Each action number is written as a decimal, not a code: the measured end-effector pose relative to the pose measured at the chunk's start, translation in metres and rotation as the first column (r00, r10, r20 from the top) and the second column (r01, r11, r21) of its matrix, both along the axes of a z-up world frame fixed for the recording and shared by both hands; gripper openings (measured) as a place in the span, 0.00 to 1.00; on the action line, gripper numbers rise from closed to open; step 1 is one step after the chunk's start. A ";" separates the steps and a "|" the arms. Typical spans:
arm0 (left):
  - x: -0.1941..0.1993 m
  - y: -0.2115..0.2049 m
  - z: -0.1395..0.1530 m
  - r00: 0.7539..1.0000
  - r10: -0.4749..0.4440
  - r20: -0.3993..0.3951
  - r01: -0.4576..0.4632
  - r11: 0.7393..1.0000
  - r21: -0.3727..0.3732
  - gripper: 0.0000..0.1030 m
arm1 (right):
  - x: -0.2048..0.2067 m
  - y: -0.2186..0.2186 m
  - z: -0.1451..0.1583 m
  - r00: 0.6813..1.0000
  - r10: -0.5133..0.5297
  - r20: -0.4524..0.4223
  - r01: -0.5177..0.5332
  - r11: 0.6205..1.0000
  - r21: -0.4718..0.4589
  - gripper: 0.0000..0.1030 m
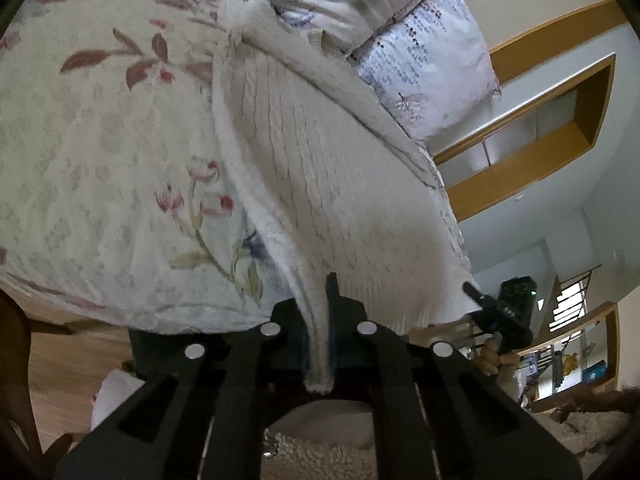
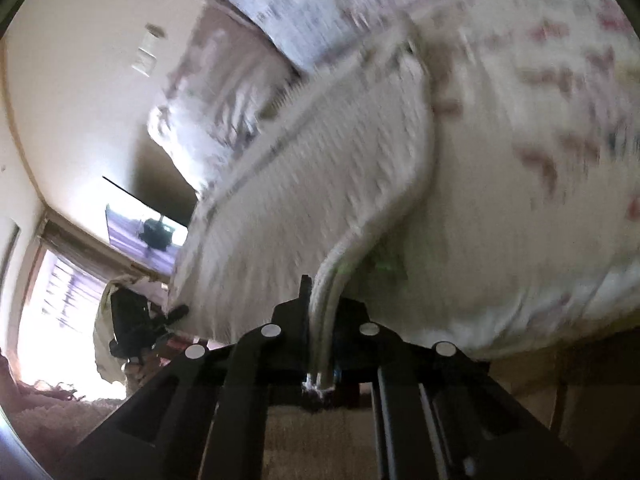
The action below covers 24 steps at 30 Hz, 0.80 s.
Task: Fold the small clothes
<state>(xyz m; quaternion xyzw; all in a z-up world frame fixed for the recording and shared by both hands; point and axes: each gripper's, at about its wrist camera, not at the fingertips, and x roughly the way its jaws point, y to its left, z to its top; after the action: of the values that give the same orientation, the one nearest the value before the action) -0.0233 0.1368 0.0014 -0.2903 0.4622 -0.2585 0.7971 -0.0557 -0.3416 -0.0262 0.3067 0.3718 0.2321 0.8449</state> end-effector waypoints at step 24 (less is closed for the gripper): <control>0.115 -0.001 0.141 0.890 0.128 0.438 -0.266 0.925 0.271 0.06 | 0.061 0.040 0.135 0.803 -0.160 0.574 0.416 0.840 -0.349 0.07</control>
<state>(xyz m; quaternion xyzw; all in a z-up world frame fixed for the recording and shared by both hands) 0.0914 0.1360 0.1422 -0.1406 0.2873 -0.1514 0.9353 0.0050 -0.3020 0.1092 0.0778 0.1191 0.0769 0.9868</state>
